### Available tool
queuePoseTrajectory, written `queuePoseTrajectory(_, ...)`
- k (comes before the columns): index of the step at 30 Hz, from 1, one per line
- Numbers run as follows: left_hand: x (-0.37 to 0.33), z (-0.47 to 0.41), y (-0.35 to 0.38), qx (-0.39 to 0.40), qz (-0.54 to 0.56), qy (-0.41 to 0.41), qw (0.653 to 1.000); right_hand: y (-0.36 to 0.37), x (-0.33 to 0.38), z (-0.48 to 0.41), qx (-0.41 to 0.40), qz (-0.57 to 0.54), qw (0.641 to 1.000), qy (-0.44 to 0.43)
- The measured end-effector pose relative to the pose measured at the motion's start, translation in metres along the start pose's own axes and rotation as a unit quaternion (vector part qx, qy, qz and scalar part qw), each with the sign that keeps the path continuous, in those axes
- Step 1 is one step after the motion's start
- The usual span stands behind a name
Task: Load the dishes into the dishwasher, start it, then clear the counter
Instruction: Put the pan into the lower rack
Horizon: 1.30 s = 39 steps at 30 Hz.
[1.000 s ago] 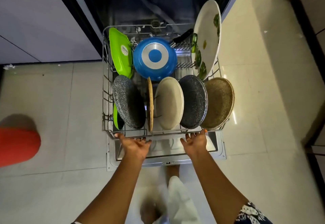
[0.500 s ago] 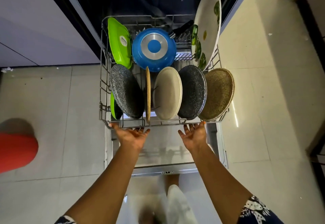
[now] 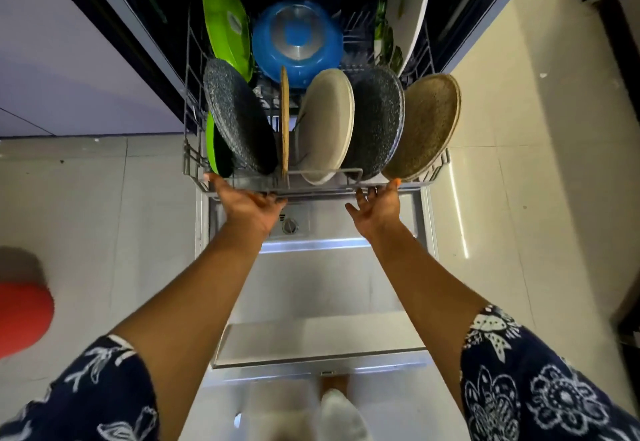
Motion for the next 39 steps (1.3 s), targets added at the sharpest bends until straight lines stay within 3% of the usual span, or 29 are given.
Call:
queuePoseTrajectory(8,-0.032,-0.057,0.059,-0.007,-0.058,0.056,0.997,0.056,0.056,-0.046,0.025,0.049,0.998,-0.036)
queuePoseTrajectory(15,-0.048,-0.080,0.130,0.096,-0.079,0.063,0.990,0.095,0.097,-0.085,0.039,0.063,0.996,-0.055)
queuePoseTrajectory(21,-0.075,-0.115,0.156,0.081,-0.140,0.117,0.980,0.119,0.126,-0.111,0.082,0.108,0.988,-0.076)
queuePoseTrajectory(29,-0.075,-0.133,0.187,0.101,-0.097,0.118,0.983,0.139,0.141,-0.137,0.103,0.118,0.984,-0.086)
queuePoseTrajectory(35,-0.077,-0.150,0.163,0.119,-0.135,0.121,0.976,0.138,0.132,-0.140,0.136,0.114,0.978,-0.112)
queuePoseTrajectory(39,-0.058,-0.113,0.130,0.108,-0.168,0.111,0.974,0.111,0.108,-0.121,0.145,0.157,0.971,-0.103)
Point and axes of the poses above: each hand's wrist, its own z-axis away from the middle knuckle, its own y-axis out of the palm, x = y × z, the point moved 10 cm from there along -z, towards the middle knuckle, and after that the axes turned 9 degrees about z, right-handed, at the moved point
